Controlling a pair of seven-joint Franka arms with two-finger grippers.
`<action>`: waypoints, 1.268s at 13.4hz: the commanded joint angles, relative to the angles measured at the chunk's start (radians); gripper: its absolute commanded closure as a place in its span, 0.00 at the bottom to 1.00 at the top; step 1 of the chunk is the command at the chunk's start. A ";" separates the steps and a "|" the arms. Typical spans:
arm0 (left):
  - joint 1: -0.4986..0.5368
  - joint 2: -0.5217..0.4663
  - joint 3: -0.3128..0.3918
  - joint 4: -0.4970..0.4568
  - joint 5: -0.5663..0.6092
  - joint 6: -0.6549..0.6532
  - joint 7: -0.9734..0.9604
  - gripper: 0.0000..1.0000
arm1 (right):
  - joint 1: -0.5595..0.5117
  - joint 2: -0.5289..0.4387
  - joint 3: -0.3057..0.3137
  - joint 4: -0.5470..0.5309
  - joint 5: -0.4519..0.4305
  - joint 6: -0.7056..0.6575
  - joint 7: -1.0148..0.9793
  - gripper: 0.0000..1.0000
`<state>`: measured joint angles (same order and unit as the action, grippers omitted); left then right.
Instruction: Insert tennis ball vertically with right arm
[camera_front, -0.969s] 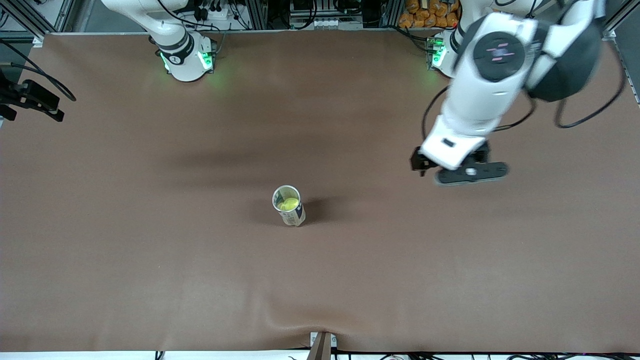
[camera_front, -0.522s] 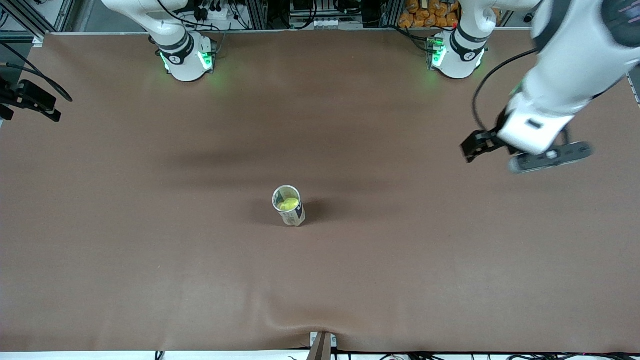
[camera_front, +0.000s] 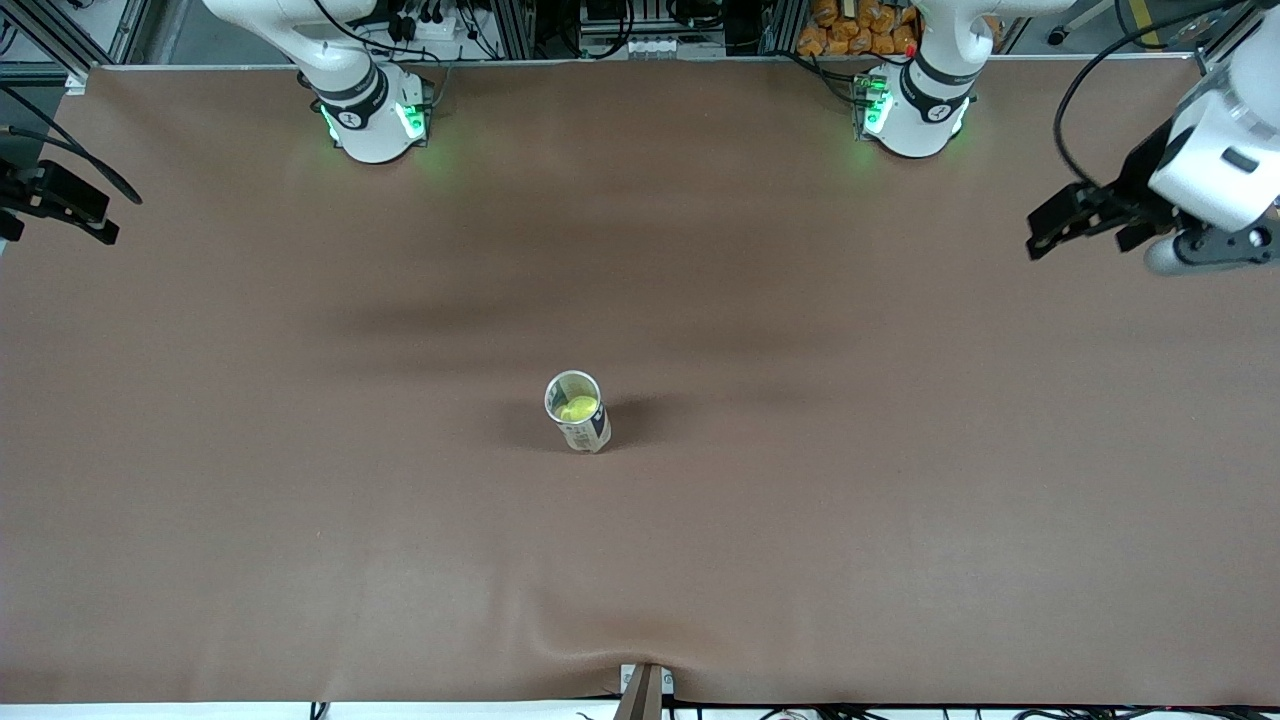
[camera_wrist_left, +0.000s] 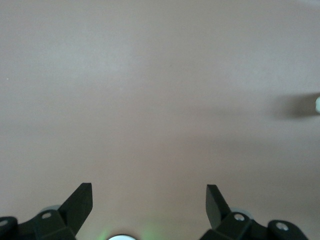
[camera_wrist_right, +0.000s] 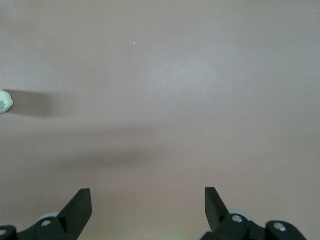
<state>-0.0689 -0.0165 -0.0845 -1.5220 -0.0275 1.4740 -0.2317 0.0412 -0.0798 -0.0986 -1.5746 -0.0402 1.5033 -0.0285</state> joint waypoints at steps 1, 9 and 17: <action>0.026 -0.095 -0.011 -0.105 -0.019 -0.001 0.040 0.00 | -0.015 0.002 0.020 0.018 -0.012 -0.006 -0.007 0.00; -0.021 -0.152 0.049 -0.133 -0.006 -0.004 0.067 0.00 | -0.023 0.003 0.016 0.018 -0.010 -0.002 -0.008 0.00; -0.055 -0.099 0.091 -0.076 -0.003 -0.006 0.095 0.00 | -0.018 0.006 0.019 0.018 -0.007 0.002 -0.007 0.00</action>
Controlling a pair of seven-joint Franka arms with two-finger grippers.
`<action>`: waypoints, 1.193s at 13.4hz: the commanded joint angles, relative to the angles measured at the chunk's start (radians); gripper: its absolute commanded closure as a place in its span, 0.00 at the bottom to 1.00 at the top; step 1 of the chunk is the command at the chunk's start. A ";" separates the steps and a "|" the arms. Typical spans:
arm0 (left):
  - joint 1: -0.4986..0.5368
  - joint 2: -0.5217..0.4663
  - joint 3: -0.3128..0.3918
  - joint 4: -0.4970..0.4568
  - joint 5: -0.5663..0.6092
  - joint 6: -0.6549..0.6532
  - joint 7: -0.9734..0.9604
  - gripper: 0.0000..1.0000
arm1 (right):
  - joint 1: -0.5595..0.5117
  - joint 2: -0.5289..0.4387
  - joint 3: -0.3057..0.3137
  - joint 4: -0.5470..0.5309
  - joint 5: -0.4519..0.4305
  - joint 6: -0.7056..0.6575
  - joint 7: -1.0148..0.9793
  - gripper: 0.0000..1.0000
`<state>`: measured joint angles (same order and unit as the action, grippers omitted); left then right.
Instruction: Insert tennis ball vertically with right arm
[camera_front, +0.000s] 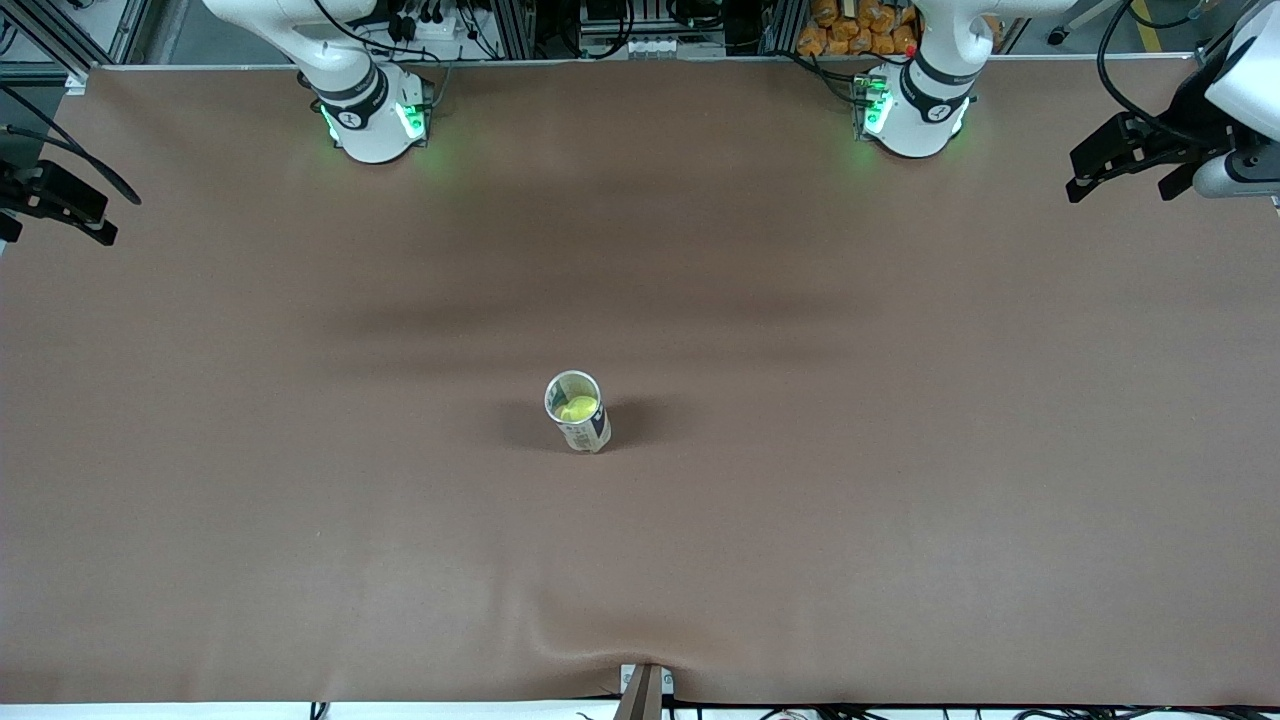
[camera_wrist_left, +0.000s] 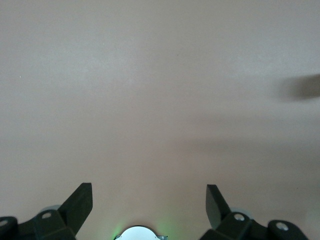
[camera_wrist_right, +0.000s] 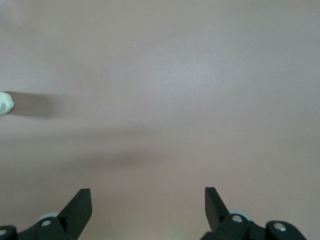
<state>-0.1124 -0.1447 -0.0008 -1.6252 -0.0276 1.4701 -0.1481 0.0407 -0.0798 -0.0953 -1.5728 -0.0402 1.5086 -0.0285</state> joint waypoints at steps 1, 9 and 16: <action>-0.012 0.031 0.005 0.024 0.000 -0.002 0.013 0.00 | -0.021 0.006 0.016 0.016 -0.004 -0.004 -0.007 0.00; -0.010 0.043 0.002 0.028 0.043 0.004 0.019 0.00 | -0.018 0.008 0.016 0.016 -0.004 -0.004 -0.008 0.00; -0.007 0.050 0.008 0.050 0.031 0.002 0.021 0.00 | -0.021 0.008 0.014 0.016 -0.003 -0.002 -0.008 0.00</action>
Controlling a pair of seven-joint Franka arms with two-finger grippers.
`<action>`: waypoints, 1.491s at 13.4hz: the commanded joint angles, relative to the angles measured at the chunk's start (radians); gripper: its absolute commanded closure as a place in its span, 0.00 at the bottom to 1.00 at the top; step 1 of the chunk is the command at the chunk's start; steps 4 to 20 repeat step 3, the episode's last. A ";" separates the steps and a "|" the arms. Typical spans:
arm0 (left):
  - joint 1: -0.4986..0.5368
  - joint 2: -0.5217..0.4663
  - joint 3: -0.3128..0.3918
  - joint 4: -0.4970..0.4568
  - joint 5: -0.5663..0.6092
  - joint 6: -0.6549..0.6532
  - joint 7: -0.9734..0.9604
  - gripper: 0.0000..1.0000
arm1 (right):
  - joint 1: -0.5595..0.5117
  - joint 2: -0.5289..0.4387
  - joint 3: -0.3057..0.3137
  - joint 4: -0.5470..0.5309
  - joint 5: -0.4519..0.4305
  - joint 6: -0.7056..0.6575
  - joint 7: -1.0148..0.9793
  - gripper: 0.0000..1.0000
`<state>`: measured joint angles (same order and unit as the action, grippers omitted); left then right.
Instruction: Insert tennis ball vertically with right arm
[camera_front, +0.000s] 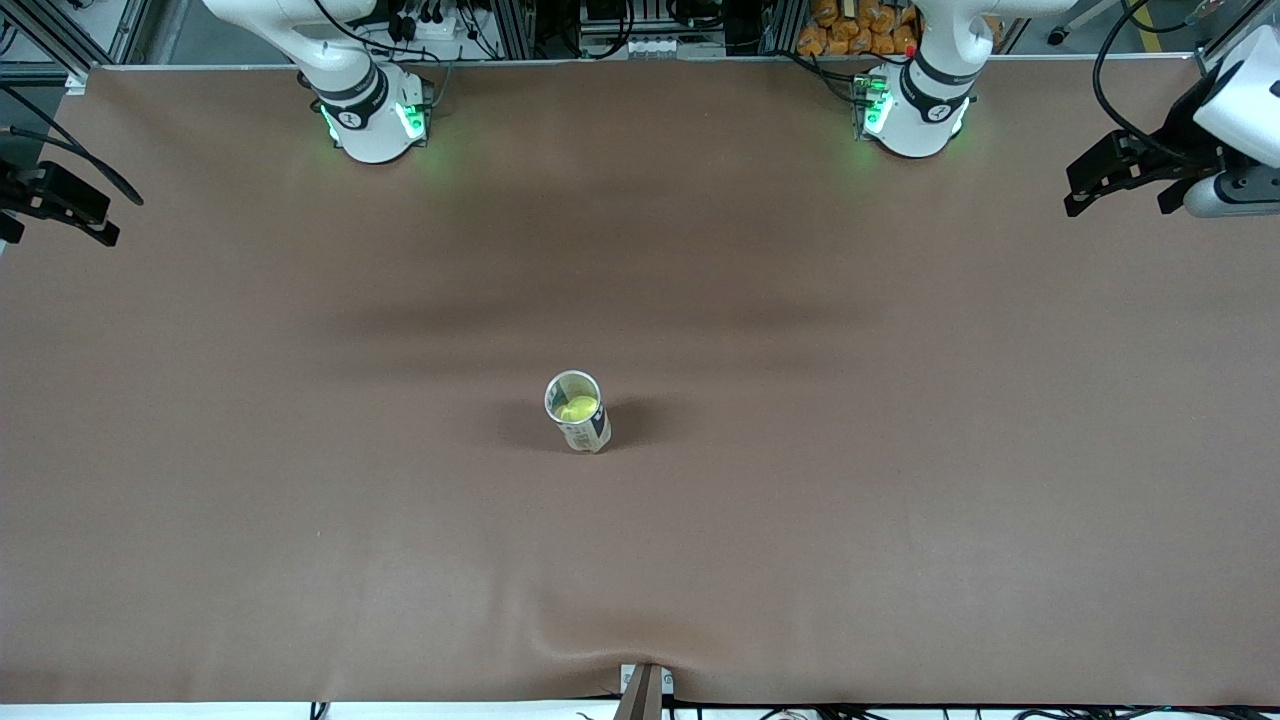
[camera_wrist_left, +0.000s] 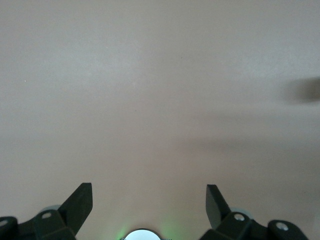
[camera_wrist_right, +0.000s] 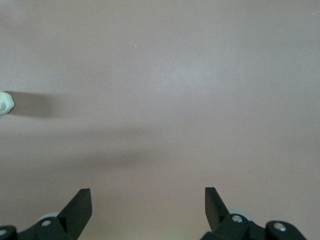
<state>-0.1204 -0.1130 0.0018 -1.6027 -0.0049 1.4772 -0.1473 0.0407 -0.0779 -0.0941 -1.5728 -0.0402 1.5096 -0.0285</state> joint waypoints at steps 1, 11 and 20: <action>-0.001 0.022 0.004 0.027 0.006 -0.005 0.020 0.00 | -0.018 0.006 0.013 0.016 -0.004 -0.005 -0.007 0.00; -0.001 0.024 0.004 0.027 0.003 -0.005 0.020 0.00 | -0.018 0.006 0.014 0.017 -0.003 -0.005 -0.007 0.00; -0.001 0.024 0.004 0.027 0.003 -0.005 0.020 0.00 | -0.018 0.006 0.014 0.017 -0.003 -0.005 -0.007 0.00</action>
